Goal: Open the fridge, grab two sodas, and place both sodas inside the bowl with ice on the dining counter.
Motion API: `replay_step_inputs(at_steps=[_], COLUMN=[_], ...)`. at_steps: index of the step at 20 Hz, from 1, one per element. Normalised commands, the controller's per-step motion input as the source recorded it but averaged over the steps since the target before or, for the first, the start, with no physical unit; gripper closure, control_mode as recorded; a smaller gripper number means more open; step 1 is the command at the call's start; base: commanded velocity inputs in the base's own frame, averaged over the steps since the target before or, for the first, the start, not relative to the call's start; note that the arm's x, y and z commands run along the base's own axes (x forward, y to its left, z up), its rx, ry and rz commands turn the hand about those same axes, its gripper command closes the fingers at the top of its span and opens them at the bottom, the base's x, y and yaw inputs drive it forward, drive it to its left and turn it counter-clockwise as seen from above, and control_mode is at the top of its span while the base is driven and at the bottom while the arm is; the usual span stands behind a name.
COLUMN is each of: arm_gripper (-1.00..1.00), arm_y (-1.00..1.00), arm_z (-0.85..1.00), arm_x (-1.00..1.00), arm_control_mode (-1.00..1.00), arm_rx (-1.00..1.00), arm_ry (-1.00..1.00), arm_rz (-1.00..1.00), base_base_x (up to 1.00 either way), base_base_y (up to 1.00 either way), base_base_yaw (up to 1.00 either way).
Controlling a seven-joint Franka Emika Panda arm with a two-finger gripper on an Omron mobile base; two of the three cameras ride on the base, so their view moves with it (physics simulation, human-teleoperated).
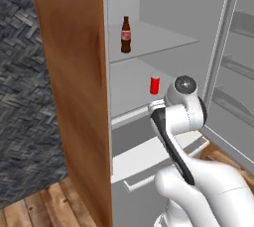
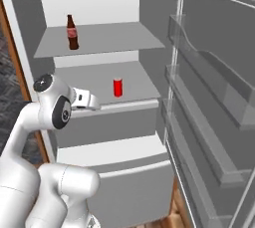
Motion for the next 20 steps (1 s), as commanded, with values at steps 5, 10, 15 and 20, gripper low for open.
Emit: replay_step_inputs(at_steps=[5, 10, 15, 20], arm_gripper=[-1.00, -1.00, -1.00, -1.00], arm_y=[0.00, -0.12, 0.00, 0.00], arm_z=[0.00, -0.41, -0.53, -0.10], arm_x=[0.00, 0.04, 0.16, 0.26], arm_control_mode=[1.00, -1.00, -1.00, -1.00], arm_rx=[0.00, 0.00, 0.00, 0.00], arm_ry=[0.00, -0.24, -0.38, -0.27], arm_rz=[0.00, 0.08, 0.13, 0.10], base_base_x=[0.61, 0.05, 0.00, 0.00], base_base_y=[-0.33, -0.07, 0.00, 0.00], base_base_yaw=[0.08, 0.01, 0.00, 0.00])
